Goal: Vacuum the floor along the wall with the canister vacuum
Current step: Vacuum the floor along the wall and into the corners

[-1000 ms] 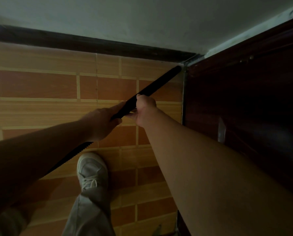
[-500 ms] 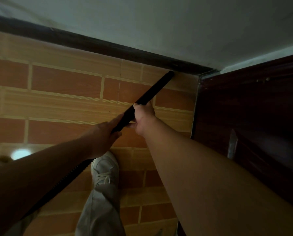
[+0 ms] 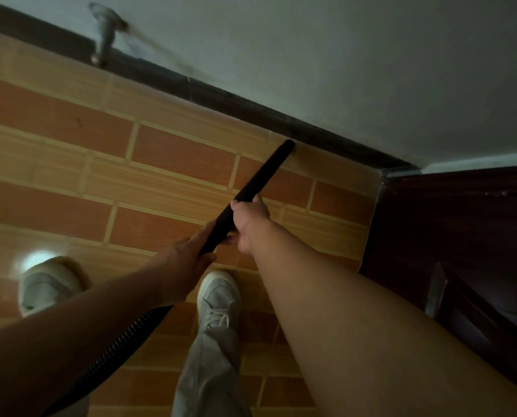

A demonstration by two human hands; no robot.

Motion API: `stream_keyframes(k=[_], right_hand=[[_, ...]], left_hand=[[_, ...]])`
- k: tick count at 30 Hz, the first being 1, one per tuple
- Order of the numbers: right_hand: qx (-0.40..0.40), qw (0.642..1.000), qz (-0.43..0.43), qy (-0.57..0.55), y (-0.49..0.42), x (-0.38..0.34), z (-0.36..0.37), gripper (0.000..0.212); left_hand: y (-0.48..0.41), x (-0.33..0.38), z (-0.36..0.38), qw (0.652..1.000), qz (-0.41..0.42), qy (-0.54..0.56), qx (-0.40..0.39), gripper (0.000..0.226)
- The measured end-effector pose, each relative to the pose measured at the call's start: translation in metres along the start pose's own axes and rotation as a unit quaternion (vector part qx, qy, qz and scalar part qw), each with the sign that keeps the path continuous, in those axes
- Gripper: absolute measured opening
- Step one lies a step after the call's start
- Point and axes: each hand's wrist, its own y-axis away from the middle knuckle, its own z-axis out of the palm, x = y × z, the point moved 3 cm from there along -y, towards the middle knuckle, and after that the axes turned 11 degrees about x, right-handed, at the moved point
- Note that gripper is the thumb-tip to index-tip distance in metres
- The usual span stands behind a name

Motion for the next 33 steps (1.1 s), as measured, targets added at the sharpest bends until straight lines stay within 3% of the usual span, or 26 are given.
stream_keyframes(k=[20,33], right_hand=[[-0.061,0.984,-0.039,0.161,0.076,0.009,0.141,0.068],[-0.065,0.962,-0.088,0.249,0.109,0.002,0.227,0.067]], left_hand=[[0.077,-0.091,-0.078,0.988,-0.085,0.115,0.061,0.068],[0.095,-0.136,-0.119,0.963,-0.13,0.203,0.123,0.068]])
